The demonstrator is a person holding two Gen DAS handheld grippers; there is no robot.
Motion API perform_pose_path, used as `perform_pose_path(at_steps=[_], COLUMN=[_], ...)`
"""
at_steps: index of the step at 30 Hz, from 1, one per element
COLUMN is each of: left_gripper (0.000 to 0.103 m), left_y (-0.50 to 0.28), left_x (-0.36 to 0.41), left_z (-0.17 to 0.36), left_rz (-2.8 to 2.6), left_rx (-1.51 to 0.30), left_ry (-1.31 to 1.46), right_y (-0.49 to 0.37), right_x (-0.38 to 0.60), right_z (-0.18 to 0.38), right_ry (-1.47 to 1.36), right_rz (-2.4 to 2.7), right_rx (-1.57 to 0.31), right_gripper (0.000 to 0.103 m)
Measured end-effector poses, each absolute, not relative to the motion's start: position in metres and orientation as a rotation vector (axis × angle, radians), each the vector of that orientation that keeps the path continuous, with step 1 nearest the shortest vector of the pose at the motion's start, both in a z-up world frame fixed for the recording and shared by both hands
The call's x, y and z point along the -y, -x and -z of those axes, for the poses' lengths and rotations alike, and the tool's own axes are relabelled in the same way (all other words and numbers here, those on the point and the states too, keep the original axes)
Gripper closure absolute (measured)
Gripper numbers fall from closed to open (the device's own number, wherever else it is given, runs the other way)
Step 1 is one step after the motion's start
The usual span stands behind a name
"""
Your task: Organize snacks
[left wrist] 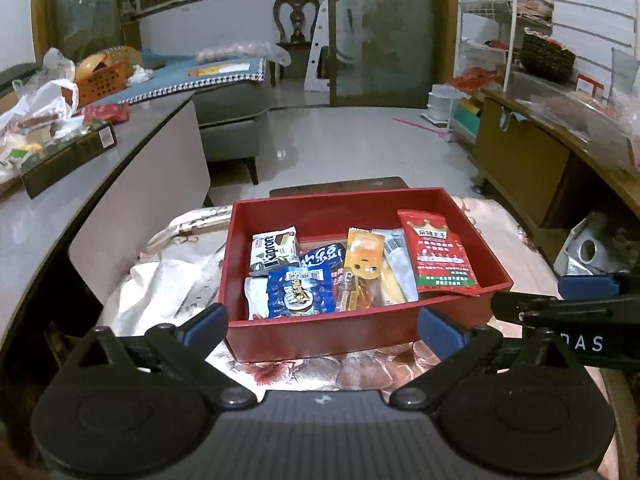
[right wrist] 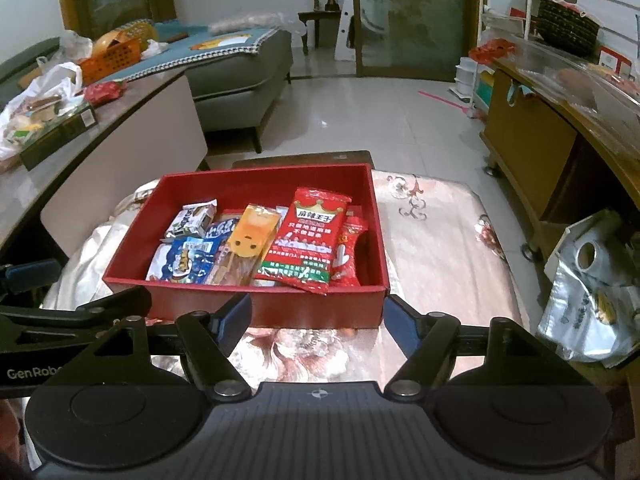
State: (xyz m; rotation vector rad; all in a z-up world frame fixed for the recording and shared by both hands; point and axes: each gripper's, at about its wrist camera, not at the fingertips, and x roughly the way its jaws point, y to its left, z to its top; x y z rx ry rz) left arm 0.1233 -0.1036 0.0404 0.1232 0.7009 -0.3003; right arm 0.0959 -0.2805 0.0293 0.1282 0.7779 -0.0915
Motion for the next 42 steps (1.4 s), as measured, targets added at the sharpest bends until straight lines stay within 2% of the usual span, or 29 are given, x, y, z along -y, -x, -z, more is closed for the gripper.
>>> perform_pose_path(at_steps=[42], left_gripper=[0.005], left_y=[-0.128], left_x=[0.105], left_z=[-0.027], left_rz=[0.303], left_rx=[-0.749], left_ry=[-0.127], right_y=[-0.101], right_x=[0.279], right_z=[-0.018], right_ry=[-0.113], right_rz=[0.093], right_rx=[-0.834], right_gripper=[0.024])
